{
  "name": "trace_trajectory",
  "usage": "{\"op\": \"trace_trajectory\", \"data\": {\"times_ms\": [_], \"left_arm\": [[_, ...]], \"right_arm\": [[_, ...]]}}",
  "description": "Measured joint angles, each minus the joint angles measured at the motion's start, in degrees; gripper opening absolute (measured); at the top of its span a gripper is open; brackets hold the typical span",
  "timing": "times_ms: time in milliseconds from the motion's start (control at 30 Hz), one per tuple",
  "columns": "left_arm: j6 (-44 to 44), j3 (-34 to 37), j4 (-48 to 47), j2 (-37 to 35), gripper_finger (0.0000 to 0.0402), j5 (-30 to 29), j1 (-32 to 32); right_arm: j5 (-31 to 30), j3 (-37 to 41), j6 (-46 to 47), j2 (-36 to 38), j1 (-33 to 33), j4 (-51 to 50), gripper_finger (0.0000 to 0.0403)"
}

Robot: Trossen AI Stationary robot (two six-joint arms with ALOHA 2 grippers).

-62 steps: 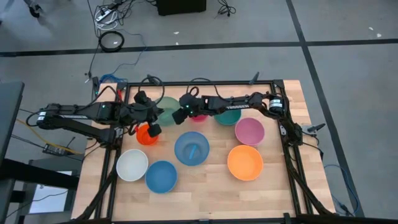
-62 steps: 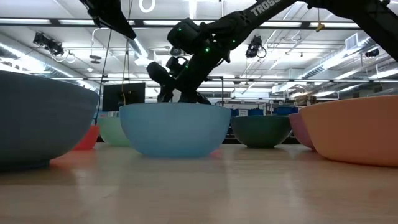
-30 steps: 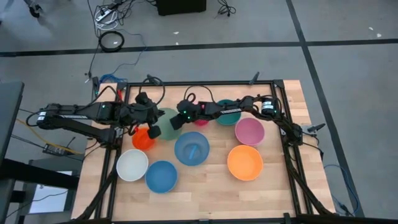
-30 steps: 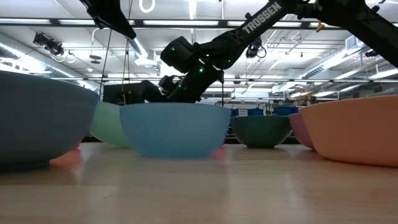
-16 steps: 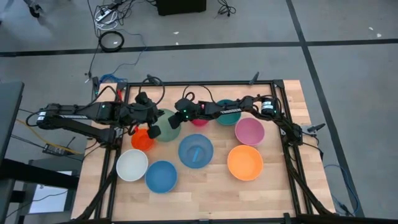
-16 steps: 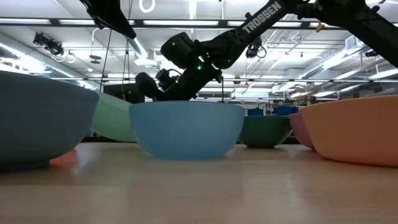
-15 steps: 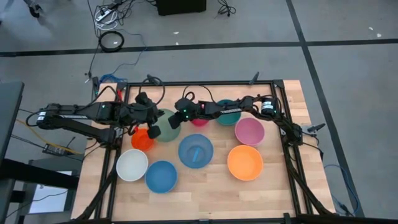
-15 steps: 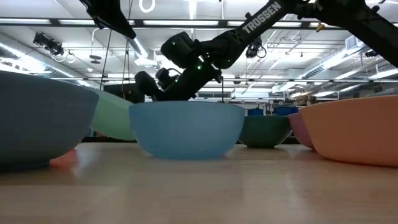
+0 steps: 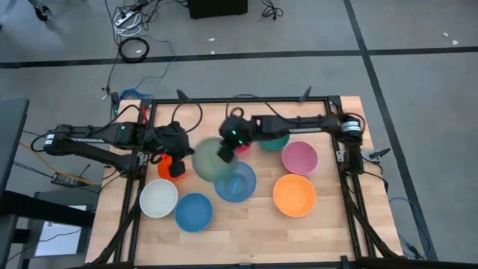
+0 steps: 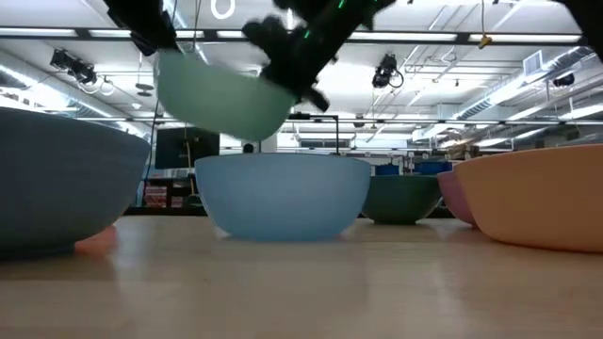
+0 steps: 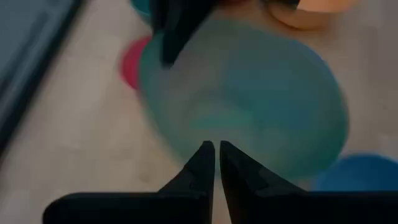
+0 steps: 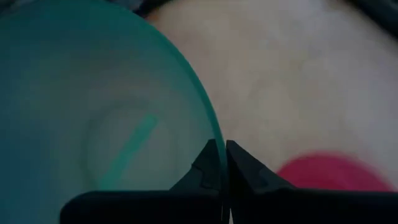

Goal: Nest bowls inside each other
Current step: Stack the light green bowl on top of the light blue bowl

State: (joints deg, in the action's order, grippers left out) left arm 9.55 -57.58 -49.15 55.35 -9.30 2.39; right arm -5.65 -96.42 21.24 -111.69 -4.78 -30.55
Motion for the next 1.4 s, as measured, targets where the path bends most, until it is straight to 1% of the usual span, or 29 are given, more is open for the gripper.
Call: {"op": "trace_trajectory", "data": {"times_ms": [167, 267, 433, 500, 600, 733, 833, 933, 1100, 1233, 1300, 1400], "left_arm": [[0.0, 0.0, -0.2, 0.0, 0.0035, 10.1, 0.0], [0.1, 0.3, -0.5, 0.0, 0.0035, 13.3, 0.8], [1.6, 2.3, -0.6, 0.0, 0.0035, 13.4, 2.2], [2.6, 3.1, -0.6, 0.0, 0.0035, 13.3, 2.5], [2.8, 3.6, -0.7, 0.0, 0.0035, 13.2, 2.9], [2.7, 3.7, 0.2, 0.0, 0.0035, 13.2, 3.0], [2.6, 3.7, 0.2, 0.0, 0.0035, 12.0, 3.0], [2.6, 3.7, 0.2, 0.0, 0.0035, 11.2, 3.0], [2.5, 3.7, 1.4, 0.0, 0.0035, 10.7, 3.0], [1.9, 3.7, 3.2, 0.0, 0.0035, 10.7, 3.0], [1.6, 3.7, 3.5, 0.0, 0.0035, 10.7, 3.0], [1.6, 3.7, 3.5, 0.0, 0.0035, 10.2, 3.0]], "right_arm": [[-0.8, 0.0, -1.2, 3.5, 5.0, -10.7, 0.0000], [-4.4, 0.0, -0.3, 3.2, 7.4, -15.2, 0.0000], [-11.0, 0.1, -0.3, 0.7, 9.3, -15.1, 0.0000], [-12.4, 0.1, -0.2, -0.4, 9.3, -14.8, 0.0001], [-12.5, 0.1, 1.0, -2.1, 8.9, -15.2, 0.0004], [-10.5, 0.1, 1.6, -3.5, 8.7, -15.6, 0.0014], [-9.9, 0.1, 1.3, -3.5, 8.8, -15.9, 0.0033], [-9.8, 0.1, 1.6, -3.4, 9.2, -16.5, 0.0063], [-9.8, 0.0, 3.1, -2.6, 9.4, -18.1, 0.0115], [-10.1, 0.1, 4.0, -1.8, 9.6, -18.6, 0.0143], [-11.5, 0.1, 4.2, -0.9, 9.9, -18.3, 0.0150], [-15.3, 0.1, 4.1, 0.5, 10.7, -18.1, 0.0153]]}}
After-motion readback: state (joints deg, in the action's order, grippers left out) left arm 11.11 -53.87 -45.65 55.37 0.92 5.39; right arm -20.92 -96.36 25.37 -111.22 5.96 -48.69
